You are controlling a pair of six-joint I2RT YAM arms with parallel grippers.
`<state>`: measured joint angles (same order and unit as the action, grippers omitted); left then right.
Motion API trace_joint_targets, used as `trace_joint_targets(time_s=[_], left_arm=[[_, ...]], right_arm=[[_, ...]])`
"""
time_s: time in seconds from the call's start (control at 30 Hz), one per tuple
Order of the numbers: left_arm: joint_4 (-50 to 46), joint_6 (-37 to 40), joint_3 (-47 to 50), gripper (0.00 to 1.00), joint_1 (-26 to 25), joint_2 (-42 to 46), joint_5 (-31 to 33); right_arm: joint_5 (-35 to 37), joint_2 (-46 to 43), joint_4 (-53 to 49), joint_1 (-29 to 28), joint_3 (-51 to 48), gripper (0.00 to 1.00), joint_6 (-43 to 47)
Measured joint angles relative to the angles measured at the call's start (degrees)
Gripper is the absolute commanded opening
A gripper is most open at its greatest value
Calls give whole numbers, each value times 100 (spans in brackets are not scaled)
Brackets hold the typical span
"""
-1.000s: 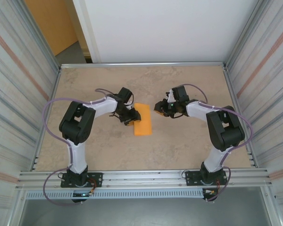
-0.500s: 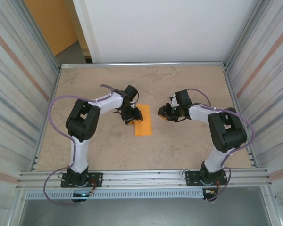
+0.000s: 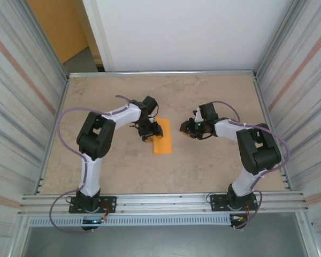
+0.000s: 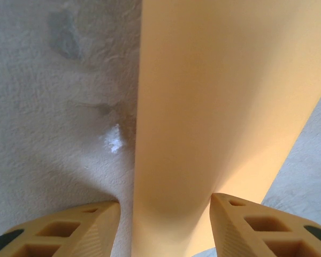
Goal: Fold a paper plane with a square sheet of paper (pick it up from the middle)
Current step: Hold the square sheet of paper at the center of the table.
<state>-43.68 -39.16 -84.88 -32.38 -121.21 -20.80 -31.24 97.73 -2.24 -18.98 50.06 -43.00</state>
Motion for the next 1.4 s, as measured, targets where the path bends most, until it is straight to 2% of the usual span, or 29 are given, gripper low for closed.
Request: trace_joint_targets(time_s=[0.57,1.0,1.4], left_arm=[[-203,20,-186,53,0,-138,-20],[-243,20,-216,53,0,-164,-20],[-240,24,-216,54,0,-166,-37]], right_arm=[[-46,20,7,-26,9,27,22],[-608,787,4,-715,839,14,321],[-785,1226,-7,-748,1099,9,321]])
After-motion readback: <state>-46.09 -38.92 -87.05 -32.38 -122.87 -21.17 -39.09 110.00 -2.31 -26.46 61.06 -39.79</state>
